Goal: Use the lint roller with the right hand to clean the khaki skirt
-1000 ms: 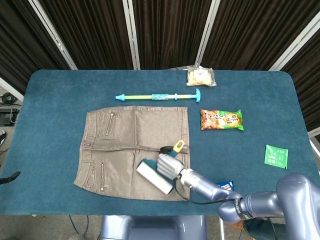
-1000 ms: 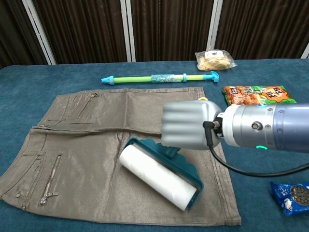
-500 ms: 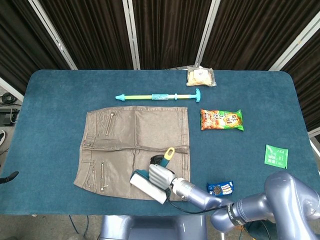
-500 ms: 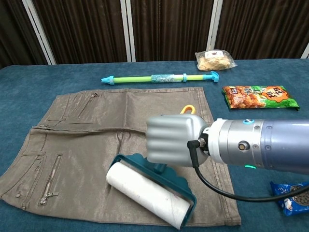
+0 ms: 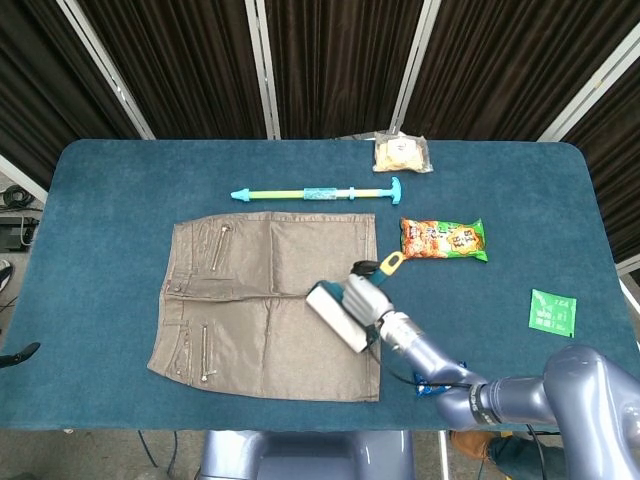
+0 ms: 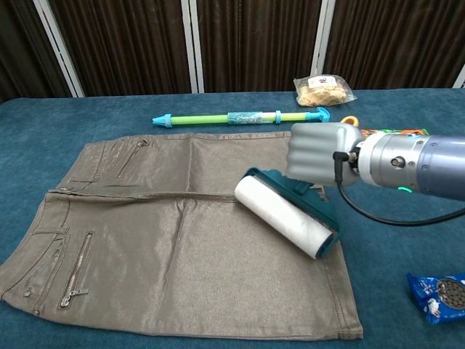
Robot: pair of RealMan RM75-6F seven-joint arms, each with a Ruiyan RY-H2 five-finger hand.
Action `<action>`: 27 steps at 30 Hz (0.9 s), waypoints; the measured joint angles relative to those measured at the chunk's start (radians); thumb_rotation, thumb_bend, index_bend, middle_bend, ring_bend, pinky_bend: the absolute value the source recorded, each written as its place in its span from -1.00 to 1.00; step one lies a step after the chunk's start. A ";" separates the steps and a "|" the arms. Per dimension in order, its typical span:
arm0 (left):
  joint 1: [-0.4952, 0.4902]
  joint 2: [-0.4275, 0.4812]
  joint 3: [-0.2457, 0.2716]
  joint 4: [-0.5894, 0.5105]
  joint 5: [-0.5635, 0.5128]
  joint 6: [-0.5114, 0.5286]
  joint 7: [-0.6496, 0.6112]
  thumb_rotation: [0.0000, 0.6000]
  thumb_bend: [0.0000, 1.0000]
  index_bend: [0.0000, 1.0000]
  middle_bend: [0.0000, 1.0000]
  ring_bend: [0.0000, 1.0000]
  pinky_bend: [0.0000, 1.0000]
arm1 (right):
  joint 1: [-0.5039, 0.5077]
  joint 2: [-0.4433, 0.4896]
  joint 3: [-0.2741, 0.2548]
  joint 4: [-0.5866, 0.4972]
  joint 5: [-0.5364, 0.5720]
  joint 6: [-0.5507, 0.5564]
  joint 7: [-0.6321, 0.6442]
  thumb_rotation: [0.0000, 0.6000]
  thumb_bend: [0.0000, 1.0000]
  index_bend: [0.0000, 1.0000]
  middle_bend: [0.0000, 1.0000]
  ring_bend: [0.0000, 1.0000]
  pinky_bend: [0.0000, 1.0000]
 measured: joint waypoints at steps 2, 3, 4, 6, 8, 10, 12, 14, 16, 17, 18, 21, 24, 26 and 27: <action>-0.001 -0.001 0.001 -0.001 0.001 -0.001 0.005 1.00 -0.92 -1.00 -1.00 -1.00 -1.00 | -0.011 0.005 -0.007 0.022 0.006 0.001 0.021 1.00 0.90 0.04 0.17 -0.06 0.03; -0.002 -0.003 0.001 -0.002 0.001 -0.002 0.008 1.00 -0.92 -1.00 -1.00 -1.00 -1.00 | -0.017 0.007 -0.010 0.029 0.007 0.001 0.032 1.00 0.90 0.04 0.17 -0.06 0.03; -0.003 -0.003 0.001 -0.003 0.001 -0.003 0.010 1.00 -0.92 -1.00 -1.00 -1.00 -1.00 | -0.024 0.012 -0.014 0.035 0.007 0.001 0.046 1.00 0.90 0.04 0.17 -0.06 0.03; -0.004 -0.004 0.002 -0.005 0.001 -0.005 0.014 1.00 -0.92 -1.00 -1.00 -1.00 -1.00 | -0.033 0.020 -0.019 0.038 0.004 0.003 0.066 1.00 0.90 0.04 0.17 -0.06 0.03; -0.005 -0.004 0.003 -0.007 0.003 -0.006 0.014 1.00 -0.92 -1.00 -1.00 -1.00 -1.00 | -0.045 0.032 -0.022 0.034 -0.003 0.009 0.094 1.00 0.90 0.04 0.17 -0.06 0.03; -0.005 -0.004 0.004 -0.009 0.005 -0.005 0.013 1.00 -0.92 -1.00 -1.00 -1.00 -1.00 | -0.059 0.047 -0.020 0.026 -0.008 0.021 0.128 1.00 0.90 0.04 0.17 -0.06 0.03; -0.004 -0.003 0.004 -0.010 0.007 -0.004 0.011 1.00 -0.92 -1.00 -1.00 -1.00 -1.00 | -0.075 0.062 -0.014 0.016 -0.006 0.037 0.164 1.00 0.89 0.04 0.17 -0.06 0.03; -0.003 -0.001 0.006 -0.012 0.012 -0.003 0.007 1.00 -0.92 -1.00 -1.00 -1.00 -1.00 | -0.099 0.085 -0.003 0.004 0.004 0.058 0.215 1.00 0.89 0.04 0.17 -0.06 0.03; -0.001 0.002 0.008 -0.015 0.021 0.002 0.003 1.00 -0.92 -1.00 -1.00 -1.00 -1.00 | -0.125 0.114 0.009 -0.004 0.029 0.073 0.268 1.00 0.90 0.04 0.17 -0.06 0.03; 0.000 0.003 0.009 -0.017 0.026 0.006 0.002 1.00 -0.92 -1.00 -1.00 -1.00 -1.00 | -0.135 0.127 0.012 -0.004 0.045 0.077 0.286 1.00 0.90 0.04 0.17 -0.06 0.03; 0.002 0.005 0.011 -0.020 0.033 0.012 -0.001 1.00 -0.92 -1.00 -1.00 -1.00 -1.00 | -0.145 0.139 0.015 -0.003 0.062 0.079 0.298 1.00 0.90 0.04 0.17 -0.06 0.03; 0.009 0.011 0.016 -0.028 0.051 0.028 -0.007 1.00 -0.92 -1.00 -1.00 -1.00 -1.00 | -0.173 0.161 0.022 0.007 0.128 0.080 0.317 1.00 0.90 0.04 0.17 -0.06 0.03; 0.016 0.016 0.020 -0.033 0.063 0.041 -0.012 1.00 -0.92 -1.00 -1.00 -1.00 -1.00 | -0.194 0.168 0.026 0.017 0.189 0.077 0.322 1.00 0.89 0.04 0.17 -0.06 0.03; 0.018 0.018 0.022 -0.035 0.068 0.045 -0.016 1.00 -0.92 -1.00 -1.00 -1.00 -1.00 | -0.204 0.167 0.028 0.020 0.226 0.074 0.322 1.00 0.88 0.03 0.17 -0.06 0.03; 0.020 0.020 0.023 -0.036 0.070 0.046 -0.019 1.00 -0.92 -1.00 -1.00 -1.00 -1.00 | -0.207 0.165 0.028 0.021 0.239 0.072 0.321 1.00 0.80 0.01 0.17 -0.07 0.03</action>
